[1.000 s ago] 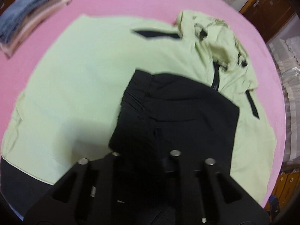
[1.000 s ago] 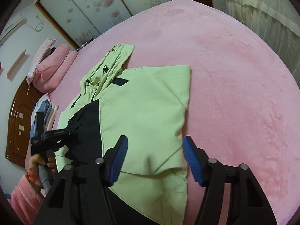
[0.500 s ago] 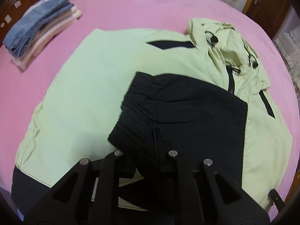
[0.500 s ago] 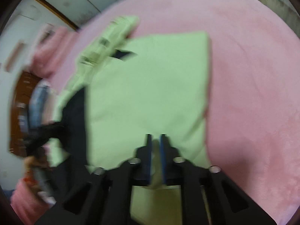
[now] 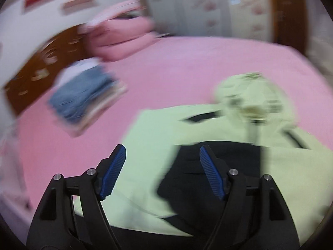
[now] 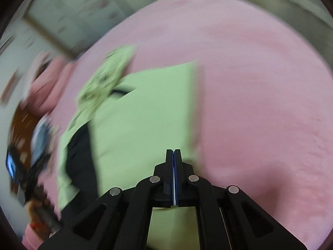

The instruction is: Fold large clothes

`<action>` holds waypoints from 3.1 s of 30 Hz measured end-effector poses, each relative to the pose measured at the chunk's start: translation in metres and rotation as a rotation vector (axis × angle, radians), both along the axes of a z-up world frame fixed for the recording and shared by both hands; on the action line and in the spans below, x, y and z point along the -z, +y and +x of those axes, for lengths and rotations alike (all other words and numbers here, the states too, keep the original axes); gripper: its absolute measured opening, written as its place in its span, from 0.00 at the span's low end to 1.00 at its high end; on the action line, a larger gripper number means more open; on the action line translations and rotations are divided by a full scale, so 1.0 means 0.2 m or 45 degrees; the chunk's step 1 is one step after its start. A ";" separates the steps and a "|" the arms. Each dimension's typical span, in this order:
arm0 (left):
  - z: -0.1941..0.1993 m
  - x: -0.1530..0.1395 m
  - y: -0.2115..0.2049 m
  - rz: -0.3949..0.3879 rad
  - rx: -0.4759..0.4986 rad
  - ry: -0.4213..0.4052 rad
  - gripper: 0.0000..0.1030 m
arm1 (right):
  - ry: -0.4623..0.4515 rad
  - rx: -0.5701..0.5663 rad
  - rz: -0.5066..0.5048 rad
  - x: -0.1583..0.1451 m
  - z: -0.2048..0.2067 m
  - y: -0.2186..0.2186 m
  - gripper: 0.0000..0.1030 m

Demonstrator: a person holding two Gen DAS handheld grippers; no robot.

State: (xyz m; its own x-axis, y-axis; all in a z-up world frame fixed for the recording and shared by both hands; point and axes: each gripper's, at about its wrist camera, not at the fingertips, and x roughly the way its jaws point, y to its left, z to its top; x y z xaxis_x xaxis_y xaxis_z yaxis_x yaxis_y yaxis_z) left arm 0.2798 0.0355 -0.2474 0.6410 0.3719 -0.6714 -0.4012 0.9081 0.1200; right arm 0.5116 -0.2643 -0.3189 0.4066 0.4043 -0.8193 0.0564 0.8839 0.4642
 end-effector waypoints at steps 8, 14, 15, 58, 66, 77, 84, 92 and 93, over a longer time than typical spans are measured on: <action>0.23 0.35 -0.25 -0.674 0.317 0.570 0.00 | 0.356 -0.026 0.329 0.29 -0.02 0.47 0.01; 0.18 0.59 -0.15 -0.667 0.163 0.709 0.00 | 0.329 0.085 0.230 0.33 -0.03 0.22 0.01; 0.17 0.58 -0.09 -0.630 0.132 0.688 0.00 | 0.308 0.124 0.108 0.31 -0.04 0.13 0.01; 0.42 0.48 0.05 -0.286 0.258 0.675 0.01 | -0.051 0.385 0.129 -0.07 0.41 -0.31 0.00; 0.33 0.60 0.10 -0.189 0.109 0.801 0.01 | 0.093 0.332 -0.414 0.01 0.19 -0.12 0.00; 0.21 0.41 0.02 -0.361 0.164 0.809 0.01 | 0.222 0.254 0.214 0.02 -0.01 -0.20 0.00; 0.08 0.44 0.12 -0.187 0.038 0.828 0.01 | 0.148 0.199 -0.461 -0.09 -0.17 -0.14 0.00; -0.07 0.09 -0.06 -0.296 0.008 0.836 0.11 | 0.234 0.115 -0.398 -0.38 -0.43 -0.18 0.00; -0.10 0.06 -0.07 -0.325 0.003 0.835 0.15 | 0.244 0.107 -0.382 -0.42 -0.48 -0.15 0.02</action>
State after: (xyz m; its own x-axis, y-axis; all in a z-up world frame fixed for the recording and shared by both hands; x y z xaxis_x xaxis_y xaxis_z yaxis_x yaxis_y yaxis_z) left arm 0.2606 0.0221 -0.2604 0.0742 0.1501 -0.9859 -0.3173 0.9408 0.1194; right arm 0.4146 -0.2952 -0.2355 0.2560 0.1061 -0.9608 0.1956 0.9677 0.1589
